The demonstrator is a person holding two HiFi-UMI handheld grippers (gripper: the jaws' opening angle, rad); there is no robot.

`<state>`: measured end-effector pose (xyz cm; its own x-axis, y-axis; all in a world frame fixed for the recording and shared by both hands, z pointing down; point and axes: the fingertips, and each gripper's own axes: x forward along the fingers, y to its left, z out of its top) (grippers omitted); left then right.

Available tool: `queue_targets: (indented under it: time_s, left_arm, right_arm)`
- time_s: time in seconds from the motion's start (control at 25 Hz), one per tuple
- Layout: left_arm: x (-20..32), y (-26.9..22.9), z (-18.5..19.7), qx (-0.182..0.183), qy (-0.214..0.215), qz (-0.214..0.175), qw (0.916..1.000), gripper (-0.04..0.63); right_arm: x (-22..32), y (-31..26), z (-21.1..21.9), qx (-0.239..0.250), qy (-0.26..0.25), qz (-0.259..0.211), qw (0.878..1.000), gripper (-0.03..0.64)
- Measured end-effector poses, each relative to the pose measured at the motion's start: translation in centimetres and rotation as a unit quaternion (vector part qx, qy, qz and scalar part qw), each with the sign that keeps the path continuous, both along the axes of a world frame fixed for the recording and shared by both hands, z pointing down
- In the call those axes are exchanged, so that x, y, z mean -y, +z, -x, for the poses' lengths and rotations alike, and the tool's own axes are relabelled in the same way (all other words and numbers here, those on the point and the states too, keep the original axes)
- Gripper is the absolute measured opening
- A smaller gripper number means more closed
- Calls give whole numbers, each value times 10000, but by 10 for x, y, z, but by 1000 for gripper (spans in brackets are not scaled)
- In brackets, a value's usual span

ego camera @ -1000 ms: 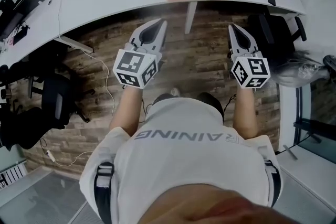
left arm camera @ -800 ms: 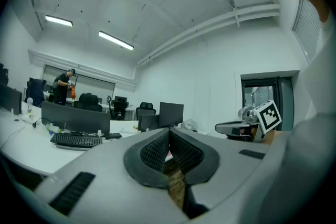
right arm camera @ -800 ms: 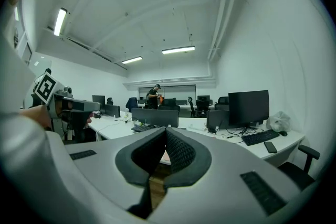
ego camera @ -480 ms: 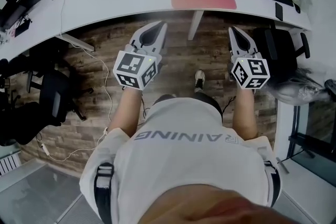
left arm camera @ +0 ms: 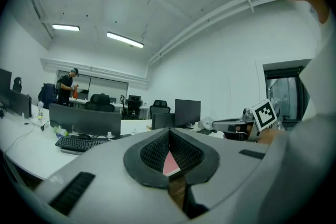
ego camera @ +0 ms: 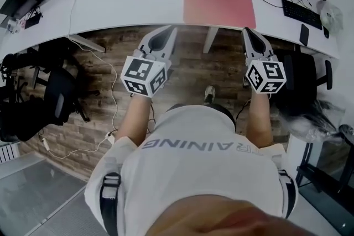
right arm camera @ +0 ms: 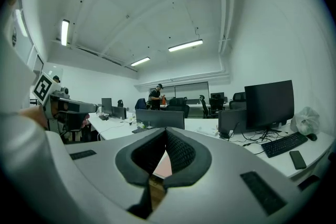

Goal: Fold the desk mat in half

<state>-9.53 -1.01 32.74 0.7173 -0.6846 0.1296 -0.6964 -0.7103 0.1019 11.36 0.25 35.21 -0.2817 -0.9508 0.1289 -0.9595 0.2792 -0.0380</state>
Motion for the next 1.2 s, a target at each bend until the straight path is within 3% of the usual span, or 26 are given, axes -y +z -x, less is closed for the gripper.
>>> queue_targets:
  time_s: [0.36,0.76,1.2]
  left_arm:
    - [47,4,-61,61,-342,72,9994,28]
    - [83,6,-90,99,-920,50,9957,28]
    - [114,26,-50,93,-1440,319,9890,28]
  right_arm:
    - [59,7,-70,107,-259,130,9995,23]
    - [115,15,-104,120,-790,206,9966,23]
    - [167,50,-56,152,-1389,586,9885,23]
